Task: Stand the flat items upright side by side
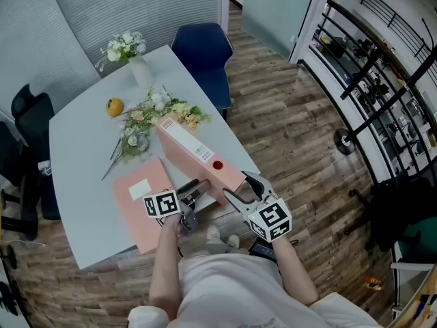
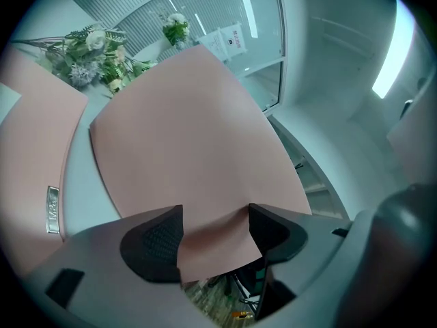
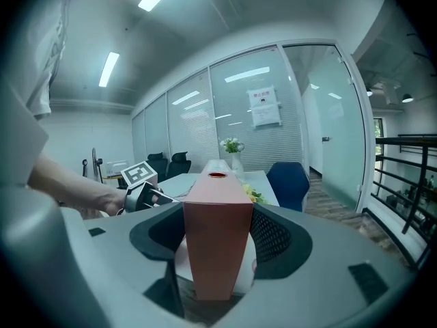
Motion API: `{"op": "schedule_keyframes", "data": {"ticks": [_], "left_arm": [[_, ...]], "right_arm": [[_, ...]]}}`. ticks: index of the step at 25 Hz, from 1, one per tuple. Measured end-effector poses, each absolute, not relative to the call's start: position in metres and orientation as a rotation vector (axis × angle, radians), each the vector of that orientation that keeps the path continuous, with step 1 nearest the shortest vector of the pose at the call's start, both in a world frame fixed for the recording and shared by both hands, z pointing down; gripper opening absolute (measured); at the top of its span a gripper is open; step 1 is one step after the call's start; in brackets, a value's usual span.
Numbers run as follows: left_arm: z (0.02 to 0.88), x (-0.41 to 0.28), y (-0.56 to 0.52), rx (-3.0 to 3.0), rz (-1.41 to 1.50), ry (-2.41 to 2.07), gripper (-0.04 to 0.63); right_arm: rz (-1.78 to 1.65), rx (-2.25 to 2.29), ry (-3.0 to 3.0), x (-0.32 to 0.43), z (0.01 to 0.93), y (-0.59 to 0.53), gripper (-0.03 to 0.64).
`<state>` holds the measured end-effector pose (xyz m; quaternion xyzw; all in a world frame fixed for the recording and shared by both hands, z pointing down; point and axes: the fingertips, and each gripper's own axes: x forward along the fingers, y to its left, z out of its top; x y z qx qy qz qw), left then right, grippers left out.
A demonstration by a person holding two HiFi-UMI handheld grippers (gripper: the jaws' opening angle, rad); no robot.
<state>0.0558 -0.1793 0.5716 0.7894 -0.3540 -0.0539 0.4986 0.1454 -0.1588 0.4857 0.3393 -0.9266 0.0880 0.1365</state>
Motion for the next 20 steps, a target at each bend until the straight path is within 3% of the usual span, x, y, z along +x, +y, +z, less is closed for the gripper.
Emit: {"op": "schedule_keyframes", "data": {"ticks": [20], "left_arm": [[0.569,0.057,-0.165,1.867,-0.209,-0.897,0.288]], "right_arm": [[0.092,0.950,-2.635,0.146,0.487,-0.146,0.302]]}}
